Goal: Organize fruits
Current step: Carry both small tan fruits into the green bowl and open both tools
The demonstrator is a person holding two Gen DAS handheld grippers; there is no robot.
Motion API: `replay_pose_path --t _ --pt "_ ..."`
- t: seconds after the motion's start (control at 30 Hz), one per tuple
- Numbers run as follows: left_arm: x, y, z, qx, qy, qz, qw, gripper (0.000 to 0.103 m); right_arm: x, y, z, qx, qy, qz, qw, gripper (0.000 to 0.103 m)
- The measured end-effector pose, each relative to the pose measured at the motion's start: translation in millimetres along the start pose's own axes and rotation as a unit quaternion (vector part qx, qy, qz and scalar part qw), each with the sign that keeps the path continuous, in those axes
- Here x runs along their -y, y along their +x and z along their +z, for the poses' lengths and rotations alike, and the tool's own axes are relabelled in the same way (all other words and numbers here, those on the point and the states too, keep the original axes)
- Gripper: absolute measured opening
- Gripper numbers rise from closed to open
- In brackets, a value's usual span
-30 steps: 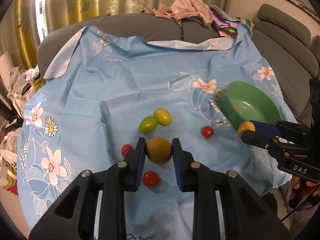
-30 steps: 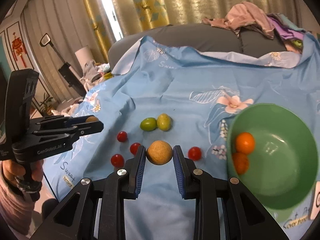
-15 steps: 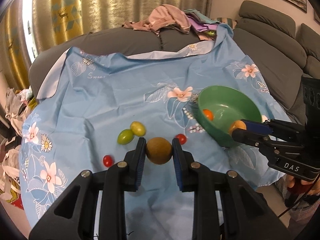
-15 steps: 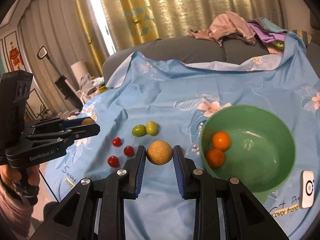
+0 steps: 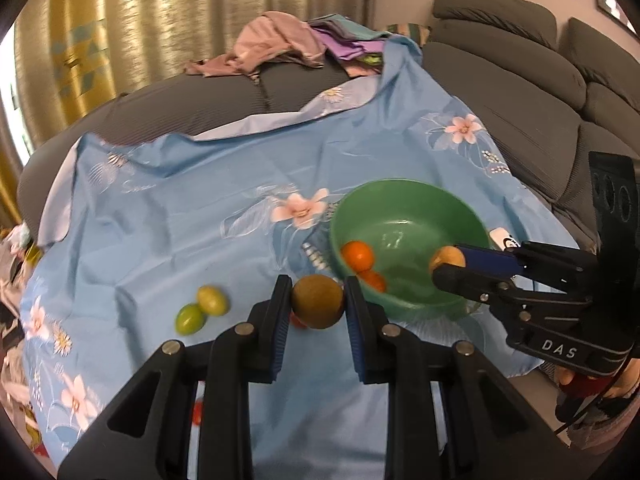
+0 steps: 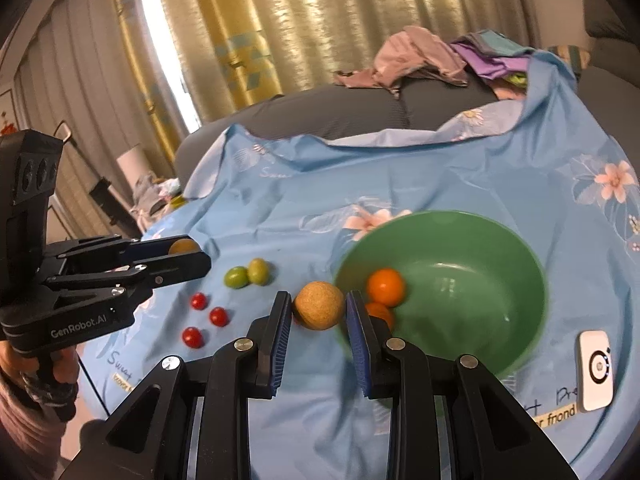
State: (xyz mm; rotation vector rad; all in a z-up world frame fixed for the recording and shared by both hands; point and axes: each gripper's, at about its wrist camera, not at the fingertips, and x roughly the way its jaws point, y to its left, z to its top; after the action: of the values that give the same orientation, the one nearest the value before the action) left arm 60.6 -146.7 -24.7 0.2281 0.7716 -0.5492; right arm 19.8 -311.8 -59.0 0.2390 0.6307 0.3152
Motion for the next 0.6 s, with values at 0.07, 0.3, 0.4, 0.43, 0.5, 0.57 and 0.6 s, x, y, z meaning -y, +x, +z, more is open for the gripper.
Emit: replay_pose_path --t 0.07,0.3,0.4,0.43,0.5,0.57,0.6 --pt "7 8 6 -0.004 0.007 -0.006 1.0000 0.026 7 0 -1 0.001 0.006 -0.005 1.000 0.030" --pt "28 43 20 -0.020 0.032 -0.017 0.9991 0.026 31 4 0 0.002 0.023 -0.028 0.999 0.030" --pt "35 60 21 -0.033 0.041 -0.017 0.9985 0.026 38 8 0 -0.001 0.023 -0.044 0.999 0.030" --pt "37 65 21 -0.037 0.043 -0.017 0.9982 0.026 40 9 0 -0.003 0.025 -0.048 0.999 0.030" --pt "41 74 21 -0.043 0.049 -0.017 0.9977 0.026 44 11 -2 -0.006 0.027 -0.054 0.998 0.030" --pt "45 81 21 -0.048 0.056 -0.017 0.9971 0.026 49 14 -3 -0.010 0.028 -0.063 0.998 0.030" --pt "46 83 21 -0.050 0.058 -0.017 0.9969 0.026 50 14 -3 -0.011 0.029 -0.066 0.997 0.030"
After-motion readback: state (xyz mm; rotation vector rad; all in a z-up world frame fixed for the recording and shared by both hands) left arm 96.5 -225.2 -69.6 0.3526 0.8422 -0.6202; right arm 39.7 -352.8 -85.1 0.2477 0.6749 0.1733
